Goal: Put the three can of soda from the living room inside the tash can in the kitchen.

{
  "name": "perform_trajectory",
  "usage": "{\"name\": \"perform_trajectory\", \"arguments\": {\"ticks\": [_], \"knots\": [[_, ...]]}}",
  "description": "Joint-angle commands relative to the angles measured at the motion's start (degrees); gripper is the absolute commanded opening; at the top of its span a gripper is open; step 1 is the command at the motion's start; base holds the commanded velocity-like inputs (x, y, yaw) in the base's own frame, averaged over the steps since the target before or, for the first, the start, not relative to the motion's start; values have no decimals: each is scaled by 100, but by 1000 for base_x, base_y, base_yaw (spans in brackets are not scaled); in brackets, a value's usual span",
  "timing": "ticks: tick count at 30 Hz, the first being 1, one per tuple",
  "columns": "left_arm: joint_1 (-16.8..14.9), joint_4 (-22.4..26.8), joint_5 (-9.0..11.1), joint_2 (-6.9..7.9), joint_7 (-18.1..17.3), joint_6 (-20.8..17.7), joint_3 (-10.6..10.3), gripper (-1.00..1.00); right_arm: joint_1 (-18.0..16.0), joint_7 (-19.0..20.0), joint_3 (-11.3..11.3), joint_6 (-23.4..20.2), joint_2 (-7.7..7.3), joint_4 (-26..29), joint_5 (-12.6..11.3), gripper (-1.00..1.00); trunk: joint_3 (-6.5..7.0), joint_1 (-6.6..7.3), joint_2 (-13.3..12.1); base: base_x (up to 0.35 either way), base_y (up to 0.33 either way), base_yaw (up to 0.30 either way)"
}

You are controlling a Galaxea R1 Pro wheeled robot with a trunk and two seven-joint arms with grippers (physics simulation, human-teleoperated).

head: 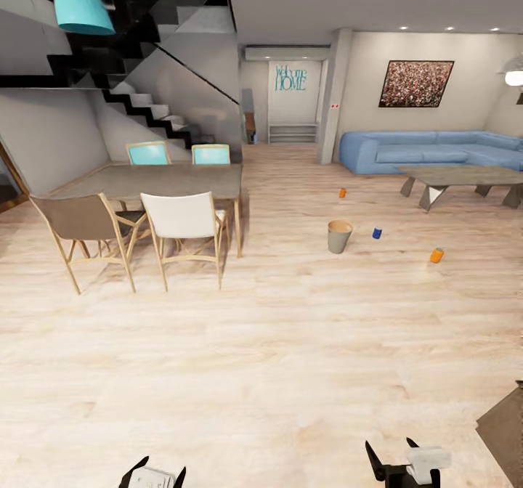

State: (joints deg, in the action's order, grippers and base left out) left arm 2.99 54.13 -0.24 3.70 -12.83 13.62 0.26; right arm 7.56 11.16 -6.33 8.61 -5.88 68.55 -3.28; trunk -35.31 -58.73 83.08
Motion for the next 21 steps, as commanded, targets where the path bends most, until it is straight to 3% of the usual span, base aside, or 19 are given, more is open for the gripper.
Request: {"name": "perform_trajectory", "arguments": {"ticks": [1, 21], "knots": [[0, 0, 1, 0, 0, 0, 0, 100, 0, 0, 0, 0, 0, 0, 1, 100, 1, 0, 0, 310, -20, -249], [0, -1, 5, 4, -14, 0, 0, 100, 0, 1, 0, 0, 7, 0, 2, 100, 41, 0, 0, 320, -2, -228]]}}
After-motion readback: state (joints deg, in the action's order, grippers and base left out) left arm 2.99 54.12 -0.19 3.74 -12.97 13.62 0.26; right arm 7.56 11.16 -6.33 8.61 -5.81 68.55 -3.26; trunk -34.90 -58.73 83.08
